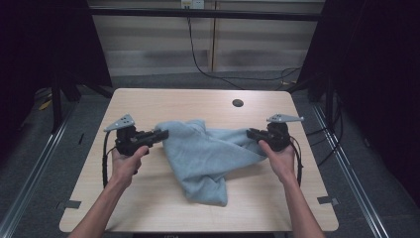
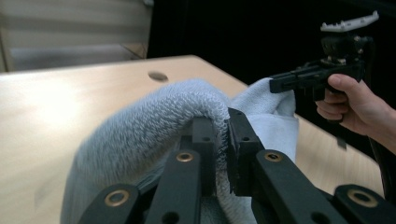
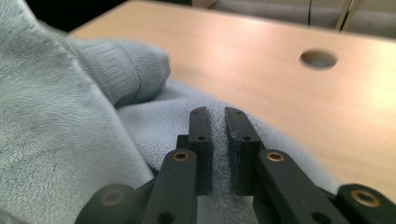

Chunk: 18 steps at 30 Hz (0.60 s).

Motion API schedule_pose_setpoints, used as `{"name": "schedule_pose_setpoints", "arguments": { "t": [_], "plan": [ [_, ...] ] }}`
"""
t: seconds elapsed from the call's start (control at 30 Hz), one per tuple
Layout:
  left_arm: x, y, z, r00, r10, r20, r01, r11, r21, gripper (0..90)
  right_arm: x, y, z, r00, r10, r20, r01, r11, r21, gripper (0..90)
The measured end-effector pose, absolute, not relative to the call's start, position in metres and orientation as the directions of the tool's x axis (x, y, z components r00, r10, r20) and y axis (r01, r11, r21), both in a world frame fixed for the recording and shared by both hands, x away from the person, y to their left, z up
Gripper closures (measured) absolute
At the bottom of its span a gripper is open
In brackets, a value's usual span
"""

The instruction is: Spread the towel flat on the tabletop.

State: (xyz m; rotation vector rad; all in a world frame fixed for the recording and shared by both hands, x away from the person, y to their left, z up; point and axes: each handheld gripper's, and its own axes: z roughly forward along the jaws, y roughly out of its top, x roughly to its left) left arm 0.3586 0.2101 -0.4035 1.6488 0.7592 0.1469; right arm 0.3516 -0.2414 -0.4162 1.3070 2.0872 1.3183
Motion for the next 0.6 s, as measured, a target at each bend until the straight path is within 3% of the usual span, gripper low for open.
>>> {"name": "schedule_pose_setpoints", "arguments": {
  "t": [0.43, 0.6],
  "plan": [
    [0.354, 0.237, -0.316, 0.754, 0.629, -0.191, 0.208, 0.047, 0.977, 84.3, 0.404, -0.228, -0.310, -0.499, 0.863, 0.082, 0.345, 0.111, 0.932, 85.0],
    [0.329, 0.238, -0.324, 0.776, 0.609, -0.168, 0.199, 0.017, 0.980, 84.0, 0.393, -0.232, -0.302, -0.508, 0.859, 0.064, 0.330, 0.126, 0.936, 84.7]
  ]
}}
